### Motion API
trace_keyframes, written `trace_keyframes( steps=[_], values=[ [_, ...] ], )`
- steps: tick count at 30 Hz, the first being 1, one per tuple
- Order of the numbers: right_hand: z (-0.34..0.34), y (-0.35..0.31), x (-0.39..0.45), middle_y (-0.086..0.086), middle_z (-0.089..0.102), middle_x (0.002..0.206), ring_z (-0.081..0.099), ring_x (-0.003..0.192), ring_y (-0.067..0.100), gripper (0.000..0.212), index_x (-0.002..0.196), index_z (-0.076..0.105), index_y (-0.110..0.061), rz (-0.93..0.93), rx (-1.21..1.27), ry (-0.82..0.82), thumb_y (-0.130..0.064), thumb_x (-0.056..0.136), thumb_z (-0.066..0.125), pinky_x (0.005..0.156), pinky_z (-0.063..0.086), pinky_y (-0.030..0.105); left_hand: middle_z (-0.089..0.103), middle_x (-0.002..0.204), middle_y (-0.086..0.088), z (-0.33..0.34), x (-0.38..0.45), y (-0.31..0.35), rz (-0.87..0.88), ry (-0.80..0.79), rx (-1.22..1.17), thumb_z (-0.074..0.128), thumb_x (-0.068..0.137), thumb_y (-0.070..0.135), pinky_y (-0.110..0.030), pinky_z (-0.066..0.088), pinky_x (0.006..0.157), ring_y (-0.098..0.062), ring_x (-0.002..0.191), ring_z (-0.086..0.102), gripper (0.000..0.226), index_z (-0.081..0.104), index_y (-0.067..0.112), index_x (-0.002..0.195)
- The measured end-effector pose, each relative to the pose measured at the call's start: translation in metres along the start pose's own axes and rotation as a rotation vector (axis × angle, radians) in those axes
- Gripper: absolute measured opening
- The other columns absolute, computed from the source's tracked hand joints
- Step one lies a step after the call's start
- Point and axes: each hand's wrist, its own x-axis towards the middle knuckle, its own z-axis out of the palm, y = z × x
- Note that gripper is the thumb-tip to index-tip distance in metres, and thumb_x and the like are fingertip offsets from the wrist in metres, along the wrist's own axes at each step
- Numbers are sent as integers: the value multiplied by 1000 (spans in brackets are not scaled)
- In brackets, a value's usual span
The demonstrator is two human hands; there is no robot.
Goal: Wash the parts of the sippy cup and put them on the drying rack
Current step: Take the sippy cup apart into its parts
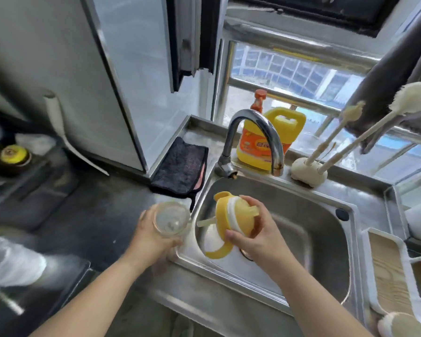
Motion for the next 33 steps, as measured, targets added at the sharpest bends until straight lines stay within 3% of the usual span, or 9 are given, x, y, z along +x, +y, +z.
trace_keyframes(
  steps=[5,13,15,17,20,22,25,29,33],
  values=[
    [26,1,17,-5,53,114,58,96,10,69,117,47,-45,-4,-26,-28,-17,67,86,76,50,20,55,124,-8,-16,17,-19,-134,76,128,90,54,10,-33,35,101,-29,124,41,87,49,12,130],
    [49,2,25,-9,53,111,59,94,6,71,121,46,-42,17,-73,-96,-17,67,85,86,52,24,52,130,-7,-15,26,-44,-206,26,64,91,54,14,-38,40,102,-27,126,44,99,38,19,138],
    [50,1,25,-10,53,113,58,97,6,72,121,46,-43,12,-94,-103,-18,66,86,87,52,24,31,149,-8,-16,21,-48,-220,-1,18,91,56,18,-43,32,110,-25,138,30,115,22,21,148],
    [49,-1,23,-11,52,115,57,99,6,74,122,46,-43,0,-95,-101,-19,65,87,89,52,24,10,154,-10,-20,8,-46,-160,153,49,81,63,35,-42,21,114,-22,142,14,111,15,17,150],
    [45,-12,20,-15,53,115,58,100,2,76,122,47,-46,-43,-104,-96,-22,63,88,91,52,26,28,138,-22,-28,-17,-22,44,529,-25,50,63,44,-50,32,105,-36,123,36,85,34,2,135],
    [42,-19,17,-17,53,114,58,101,4,76,120,49,-48,-77,-126,-95,-23,61,89,91,52,28,42,118,-12,-33,-25,12,98,576,-132,48,66,46,-42,42,89,-25,101,47,62,45,9,115],
    [36,-29,9,-19,55,116,58,104,6,78,119,50,-47,-166,-172,-46,-30,54,90,90,52,30,53,100,5,-26,-30,77,-29,196,-356,50,57,64,-21,46,72,-3,80,56,51,49,30,94],
    [27,-39,-6,-23,52,119,54,110,1,84,123,49,-40,-276,-274,55,-48,48,85,93,48,25,53,122,4,-3,-33,117,-275,-241,-587,65,40,82,-38,55,71,-15,93,64,59,57,56,92],
    [13,-40,-23,-21,48,121,46,115,-1,76,119,45,-47,-379,-391,127,-47,53,83,87,42,12,70,108,0,13,-39,131,-248,-445,-658,68,56,70,-47,54,88,-19,101,67,61,63,39,109]
  ],
)
